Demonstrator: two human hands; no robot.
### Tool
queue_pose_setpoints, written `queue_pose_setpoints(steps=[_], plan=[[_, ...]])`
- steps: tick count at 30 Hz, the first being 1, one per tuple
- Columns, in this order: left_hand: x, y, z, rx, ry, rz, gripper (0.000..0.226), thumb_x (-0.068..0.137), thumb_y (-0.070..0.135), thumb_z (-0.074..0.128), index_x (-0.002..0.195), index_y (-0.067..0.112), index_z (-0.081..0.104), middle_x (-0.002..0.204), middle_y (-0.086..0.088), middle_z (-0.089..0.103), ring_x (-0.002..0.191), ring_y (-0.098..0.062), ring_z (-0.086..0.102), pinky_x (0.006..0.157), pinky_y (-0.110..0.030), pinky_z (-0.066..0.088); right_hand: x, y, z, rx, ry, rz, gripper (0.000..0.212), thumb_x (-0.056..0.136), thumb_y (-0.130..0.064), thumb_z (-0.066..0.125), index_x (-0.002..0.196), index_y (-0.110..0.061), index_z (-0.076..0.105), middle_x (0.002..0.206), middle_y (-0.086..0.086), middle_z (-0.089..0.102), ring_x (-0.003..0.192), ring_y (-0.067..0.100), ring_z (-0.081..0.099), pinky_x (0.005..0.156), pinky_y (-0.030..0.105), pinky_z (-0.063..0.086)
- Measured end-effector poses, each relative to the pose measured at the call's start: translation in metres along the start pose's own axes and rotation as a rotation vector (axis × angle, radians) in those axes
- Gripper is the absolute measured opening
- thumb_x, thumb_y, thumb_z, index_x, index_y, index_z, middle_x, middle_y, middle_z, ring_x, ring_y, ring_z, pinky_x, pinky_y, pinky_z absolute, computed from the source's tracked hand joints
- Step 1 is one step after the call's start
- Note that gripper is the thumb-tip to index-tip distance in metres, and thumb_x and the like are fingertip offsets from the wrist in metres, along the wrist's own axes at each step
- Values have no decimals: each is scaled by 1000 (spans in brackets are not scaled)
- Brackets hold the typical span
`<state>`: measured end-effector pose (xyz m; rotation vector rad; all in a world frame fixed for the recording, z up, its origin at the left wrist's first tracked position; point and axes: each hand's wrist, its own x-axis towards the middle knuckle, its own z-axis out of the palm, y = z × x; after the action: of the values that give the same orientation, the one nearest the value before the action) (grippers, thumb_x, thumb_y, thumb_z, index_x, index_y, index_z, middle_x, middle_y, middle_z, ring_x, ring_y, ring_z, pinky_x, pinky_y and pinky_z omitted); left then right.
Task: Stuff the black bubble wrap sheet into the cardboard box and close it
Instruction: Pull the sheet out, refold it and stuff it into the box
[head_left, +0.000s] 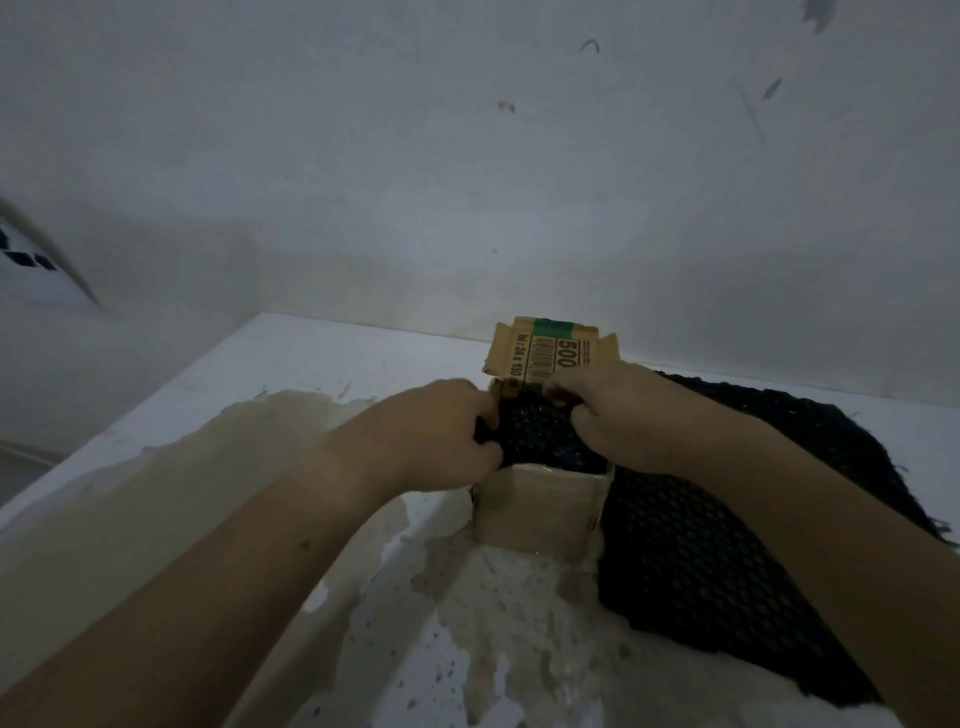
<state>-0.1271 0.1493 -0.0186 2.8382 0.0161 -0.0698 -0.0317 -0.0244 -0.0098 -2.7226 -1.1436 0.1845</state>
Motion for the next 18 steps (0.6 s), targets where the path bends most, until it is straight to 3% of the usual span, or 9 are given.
queue_pose_setpoints(steps=[4, 8, 11, 13, 16, 18], plan=[[-4, -6, 11, -32, -2, 44, 26, 95, 33, 55, 114, 21, 69, 117, 1, 60, 100, -19, 58, 87, -38, 51, 26, -11, 6, -161, -156, 44, 52, 92, -7, 43, 141, -22, 46, 137, 8, 51, 119, 26, 50, 90, 30, 45], [0, -12, 19, -54, -3, 61, 25, 98, 32, 51, 113, 24, 70, 123, 3, 56, 106, -17, 56, 92, -37, 48, 46, -15, 15, -290, -348, 61, 56, 95, -7, 40, 149, -21, 33, 141, 9, 47, 121, 27, 48, 81, 26, 38], [1, -13, 26, -51, -40, 56, 25, 101, 34, 43, 105, 26, 67, 120, 1, 52, 100, -18, 53, 92, -37, 46, 55, -19, 24, -334, -449, 66, 51, 97, -11, 38, 147, -16, 31, 134, 11, 49, 92, 20, 49, 62, 22, 35], [1, -12, 27, -50, -79, 35, 24, 102, 35, 38, 96, 29, 60, 113, -3, 50, 96, -20, 51, 91, -38, 45, 56, -19, 25, -314, -440, 67, 50, 97, -10, 39, 146, -16, 32, 133, 11, 50, 92, 20, 49, 61, 24, 37], [3, -10, 24, 23, -151, 22, 28, 98, 40, 31, 90, 30, 55, 111, -4, 50, 106, -25, 46, 97, -43, 42, 42, -10, 13, -153, -296, 19, 53, 93, -11, 46, 144, -24, 40, 141, 6, 48, 118, 25, 48, 89, 30, 44], [4, -9, 17, 30, -165, 30, 35, 96, 40, 32, 101, 23, 62, 122, -5, 52, 115, -26, 44, 100, -42, 41, 27, 2, -1, -29, -160, -33, 52, 90, -21, 56, 140, -30, 45, 138, 0, 50, 113, 18, 50, 86, 27, 44]])
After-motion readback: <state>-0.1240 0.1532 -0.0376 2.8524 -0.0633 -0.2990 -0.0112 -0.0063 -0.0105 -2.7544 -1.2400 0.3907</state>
